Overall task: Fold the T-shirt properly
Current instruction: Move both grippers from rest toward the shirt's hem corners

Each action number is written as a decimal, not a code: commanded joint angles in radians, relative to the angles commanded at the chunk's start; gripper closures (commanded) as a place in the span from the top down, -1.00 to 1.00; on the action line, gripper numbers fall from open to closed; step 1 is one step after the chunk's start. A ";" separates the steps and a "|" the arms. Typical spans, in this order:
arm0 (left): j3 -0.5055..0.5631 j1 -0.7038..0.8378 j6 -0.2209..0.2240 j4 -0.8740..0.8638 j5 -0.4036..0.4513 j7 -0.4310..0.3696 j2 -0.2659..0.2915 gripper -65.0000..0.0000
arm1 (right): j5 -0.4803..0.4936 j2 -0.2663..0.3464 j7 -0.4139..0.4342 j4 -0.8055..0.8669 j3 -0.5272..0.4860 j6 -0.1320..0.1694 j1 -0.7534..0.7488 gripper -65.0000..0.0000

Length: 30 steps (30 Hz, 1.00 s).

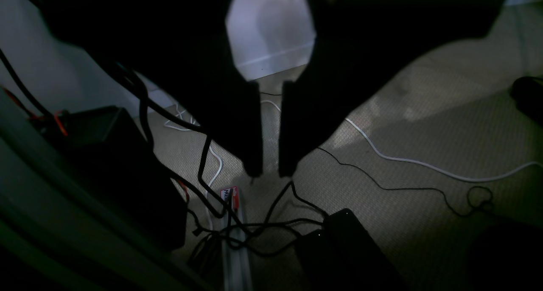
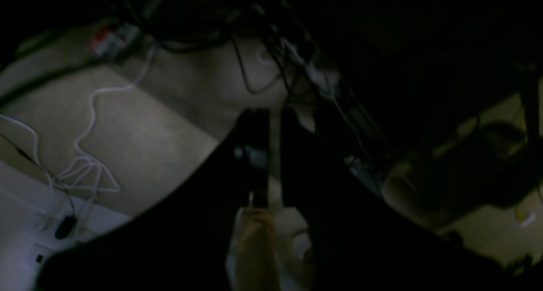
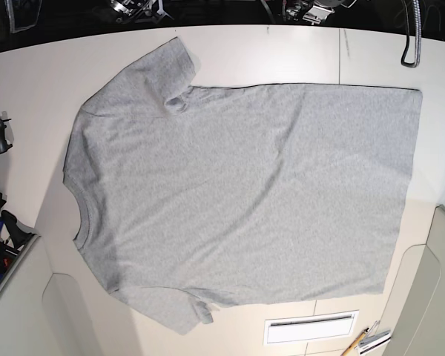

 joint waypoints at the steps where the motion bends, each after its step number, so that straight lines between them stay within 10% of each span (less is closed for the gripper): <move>1: 0.000 0.000 0.000 0.000 0.000 0.000 0.000 -0.79 | 0.031 0.005 -0.010 0.008 0.000 -0.001 0.000 -0.87; 9: 0.000 0.001 -0.004 0.012 0.000 0.000 0.000 -0.79 | 0.184 0.008 -0.042 0.028 0.145 0.016 0.000 -0.04; 12: 0.000 0.000 -0.003 0.013 0.000 0.000 -0.001 -0.79 | 0.184 0.019 -0.042 0.029 0.194 0.034 0.000 -0.03; 16: 0.000 0.001 -0.004 0.013 0.000 -0.001 -0.003 -0.79 | 0.189 0.048 -0.042 0.038 0.198 0.182 0.000 -0.03; 21: 0.000 0.004 -0.024 0.013 -0.020 0.004 -0.026 -0.79 | 0.258 0.074 -0.043 0.037 0.198 0.256 0.000 -0.03; 26: 0.000 0.006 -0.167 0.013 -0.109 0.011 -0.074 -0.79 | 0.263 0.087 -0.042 0.038 0.198 0.257 0.000 -0.03; 30: 0.000 0.006 -0.199 0.013 -0.127 0.011 -0.115 -0.79 | 0.263 0.090 -0.043 0.051 0.198 0.257 0.000 -0.03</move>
